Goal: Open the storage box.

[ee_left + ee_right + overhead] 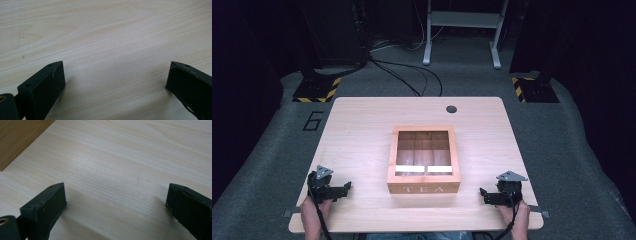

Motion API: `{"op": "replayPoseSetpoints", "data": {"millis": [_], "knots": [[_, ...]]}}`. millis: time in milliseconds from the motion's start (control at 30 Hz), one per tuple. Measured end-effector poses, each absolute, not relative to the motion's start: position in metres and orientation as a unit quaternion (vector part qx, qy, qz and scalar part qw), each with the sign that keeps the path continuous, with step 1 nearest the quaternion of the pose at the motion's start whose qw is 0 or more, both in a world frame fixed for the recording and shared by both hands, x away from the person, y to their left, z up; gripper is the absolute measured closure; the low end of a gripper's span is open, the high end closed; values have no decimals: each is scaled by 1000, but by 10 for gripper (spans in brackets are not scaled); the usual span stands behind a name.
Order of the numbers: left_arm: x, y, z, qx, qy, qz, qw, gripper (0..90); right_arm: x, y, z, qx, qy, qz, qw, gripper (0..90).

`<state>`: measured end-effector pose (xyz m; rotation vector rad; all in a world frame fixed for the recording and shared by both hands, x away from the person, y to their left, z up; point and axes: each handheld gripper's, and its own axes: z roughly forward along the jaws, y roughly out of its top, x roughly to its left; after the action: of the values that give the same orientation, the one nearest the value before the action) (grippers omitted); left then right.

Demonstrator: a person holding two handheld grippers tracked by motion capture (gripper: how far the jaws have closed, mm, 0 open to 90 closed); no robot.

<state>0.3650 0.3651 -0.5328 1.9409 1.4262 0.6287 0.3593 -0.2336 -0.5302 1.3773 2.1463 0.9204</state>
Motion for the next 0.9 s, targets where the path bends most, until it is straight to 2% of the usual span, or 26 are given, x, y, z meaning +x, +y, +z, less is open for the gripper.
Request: {"op": "replayPoseSetpoints", "data": {"millis": [900], "knots": [[365,365,-533,737,544,238,321,15,358,-233,-530,502,769,329,219,38]]}}
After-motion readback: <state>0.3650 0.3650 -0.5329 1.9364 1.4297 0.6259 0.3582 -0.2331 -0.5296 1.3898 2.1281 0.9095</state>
